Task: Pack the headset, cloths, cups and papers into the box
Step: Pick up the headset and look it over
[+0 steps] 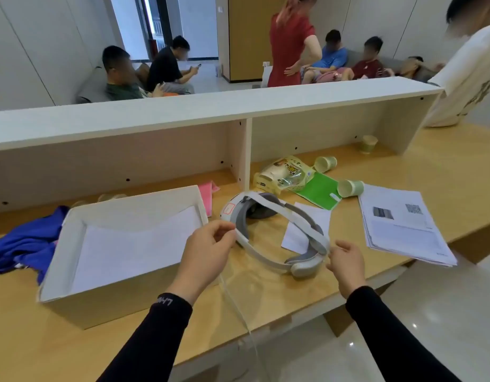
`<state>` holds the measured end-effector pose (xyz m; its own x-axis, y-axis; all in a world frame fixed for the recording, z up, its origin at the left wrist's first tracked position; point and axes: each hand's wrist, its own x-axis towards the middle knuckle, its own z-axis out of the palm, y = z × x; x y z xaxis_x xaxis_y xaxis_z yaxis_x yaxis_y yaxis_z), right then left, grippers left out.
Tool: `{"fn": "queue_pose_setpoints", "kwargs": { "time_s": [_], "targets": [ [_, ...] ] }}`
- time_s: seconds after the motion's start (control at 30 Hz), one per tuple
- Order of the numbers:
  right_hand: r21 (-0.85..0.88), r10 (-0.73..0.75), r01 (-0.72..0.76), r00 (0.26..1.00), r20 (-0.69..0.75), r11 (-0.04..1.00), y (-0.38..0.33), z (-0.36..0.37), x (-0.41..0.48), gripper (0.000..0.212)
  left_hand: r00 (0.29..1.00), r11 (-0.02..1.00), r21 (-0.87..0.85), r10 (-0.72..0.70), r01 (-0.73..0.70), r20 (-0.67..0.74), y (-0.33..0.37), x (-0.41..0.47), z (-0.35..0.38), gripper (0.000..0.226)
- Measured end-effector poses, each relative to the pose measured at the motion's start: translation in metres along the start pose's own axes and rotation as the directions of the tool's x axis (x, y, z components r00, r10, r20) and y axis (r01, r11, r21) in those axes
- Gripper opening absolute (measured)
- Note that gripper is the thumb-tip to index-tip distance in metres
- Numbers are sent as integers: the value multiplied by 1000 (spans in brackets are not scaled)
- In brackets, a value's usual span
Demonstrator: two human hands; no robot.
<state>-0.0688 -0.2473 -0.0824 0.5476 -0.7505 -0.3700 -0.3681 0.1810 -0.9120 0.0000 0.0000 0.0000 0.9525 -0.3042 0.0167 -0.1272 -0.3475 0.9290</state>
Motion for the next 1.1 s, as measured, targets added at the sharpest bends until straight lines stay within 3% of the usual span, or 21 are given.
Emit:
{"fn": "queue_pose_setpoints", "kwargs": {
  "time_s": [0.07, 0.2, 0.37, 0.47, 0.73, 0.87, 1.0, 1.1],
  "targets": [
    [18, 84, -83, 996, -39, 996, 7, -5, 20, 45, 999, 999, 15, -34, 34, 9, -3, 15, 19, 14],
    [23, 247, -250, 964, 98, 968, 35, -1, 54, 43, 991, 993, 59, -107, 103, 80, -10, 35, 59, 14],
    [58, 203, -215, 965, 167, 975, 48, -2, 69, 25, 991, 986, 114, -124, 117, 53, -18, 53, 83, 13],
    [69, 183, -198, 965, 186, 978, 52, -4, 71, 35, 990, 984, 131, -128, 119, 61, -20, 58, 83, 14],
    [-2, 199, -201, 965, 169, 980, 56, 10, 74, 31, 987, 983, 131, -138, 126, 84, -22, 68, 71, 17],
    [6, 213, -218, 963, 166, 976, 43, 19, 65, 48, 986, 985, 121, -131, 119, 100, -22, 67, 62, 20],
    [147, 128, -157, 974, 189, 977, 47, 19, 56, 31, 987, 988, 113, -115, 103, 110, -23, 65, 51, 20],
    [154, 85, -111, 982, 170, 982, 53, 19, 53, 24, 991, 988, 137, -91, 77, 98, -24, 64, 44, 17]
  ]
}}
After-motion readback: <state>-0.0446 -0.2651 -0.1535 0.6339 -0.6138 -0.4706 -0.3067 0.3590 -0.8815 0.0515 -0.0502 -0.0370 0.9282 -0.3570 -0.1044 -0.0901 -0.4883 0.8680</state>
